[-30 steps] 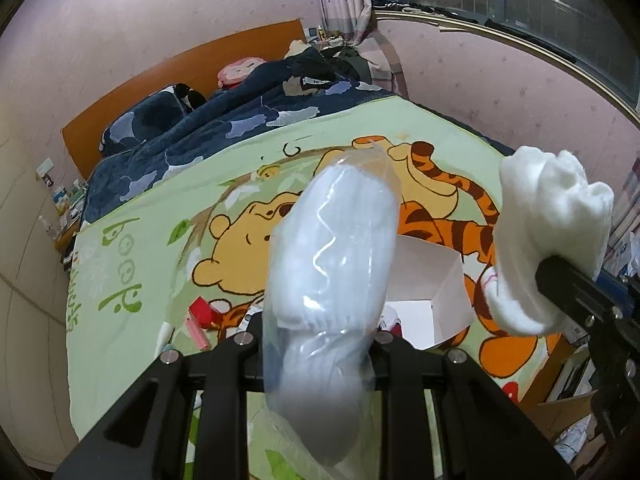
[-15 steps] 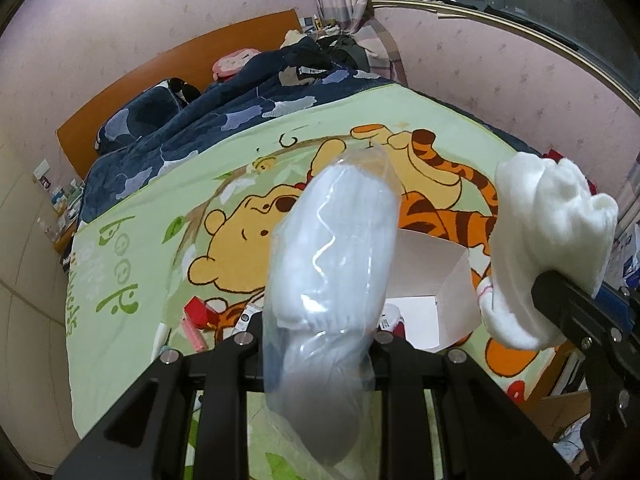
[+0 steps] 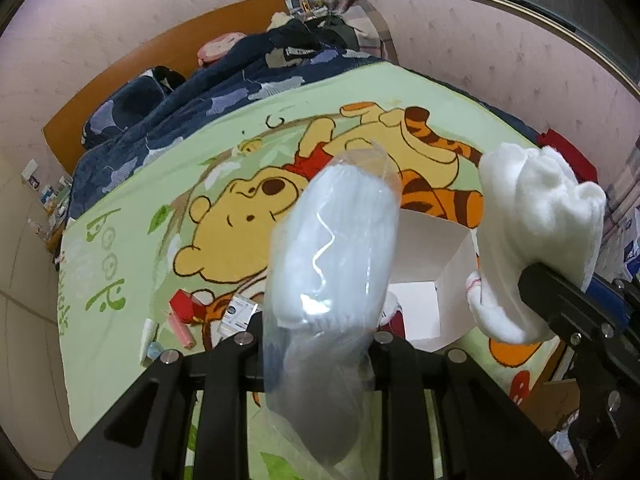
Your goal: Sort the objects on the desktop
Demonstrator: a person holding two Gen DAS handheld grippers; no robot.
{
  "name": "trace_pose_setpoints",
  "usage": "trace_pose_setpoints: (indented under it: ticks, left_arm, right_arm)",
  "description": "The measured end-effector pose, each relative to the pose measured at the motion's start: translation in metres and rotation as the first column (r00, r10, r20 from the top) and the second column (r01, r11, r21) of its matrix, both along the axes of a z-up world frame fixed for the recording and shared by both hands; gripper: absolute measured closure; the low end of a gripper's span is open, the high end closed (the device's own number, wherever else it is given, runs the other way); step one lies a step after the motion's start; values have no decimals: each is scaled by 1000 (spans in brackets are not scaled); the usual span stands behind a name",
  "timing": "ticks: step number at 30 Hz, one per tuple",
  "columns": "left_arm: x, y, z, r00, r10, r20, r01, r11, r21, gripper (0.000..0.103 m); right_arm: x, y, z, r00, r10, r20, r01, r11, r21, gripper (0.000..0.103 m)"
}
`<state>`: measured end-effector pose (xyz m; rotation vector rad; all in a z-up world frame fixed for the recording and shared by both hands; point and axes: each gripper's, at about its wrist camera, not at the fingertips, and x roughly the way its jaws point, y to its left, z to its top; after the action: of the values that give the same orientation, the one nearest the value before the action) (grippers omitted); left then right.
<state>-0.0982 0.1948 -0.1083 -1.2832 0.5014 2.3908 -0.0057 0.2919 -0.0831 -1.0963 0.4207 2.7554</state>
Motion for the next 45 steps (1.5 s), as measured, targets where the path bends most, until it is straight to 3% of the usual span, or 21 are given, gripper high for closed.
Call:
trace_pose_setpoints:
  ticks: [28, 32, 33, 34, 35, 37, 39, 45]
  left_arm:
    - [-52, 33, -66, 983, 15, 183, -1, 997, -75, 79]
    - [-58, 38, -75, 978, 11, 206, 10, 995, -103, 78]
    - [-57, 39, -75, 979, 10, 202, 13, 994, -109, 76]
    - [-58, 39, -75, 981, 6, 196, 17, 993, -114, 68]
    - [-58, 39, -74, 981, 4, 195, 19, 993, -114, 53]
    - [-60, 37, -71, 983, 8, 183, 13, 993, -114, 35]
    - [-61, 36, -67, 984, 2, 176, 15, 996, -93, 33]
    - [-58, 40, -58, 986, -23, 163, 35, 997, -73, 27]
  right_arm:
    - [-54, 28, -62, 990, 15, 140, -11, 999, -33, 87]
    - [-61, 31, -70, 984, 13, 177, -4, 999, -48, 83]
    - [-62, 31, -71, 983, 13, 181, -4, 999, -51, 81]
    - [-62, 32, -71, 983, 8, 184, 1, 999, -50, 79]
    - [-62, 33, -70, 983, 3, 184, 7, 999, -54, 79]
    - [-61, 37, -70, 983, -4, 182, 17, 998, -68, 75]
    - [-59, 40, -68, 984, -13, 177, 26, 997, -74, 70]
    - [-53, 41, -58, 987, -35, 156, 45, 997, -61, 70]
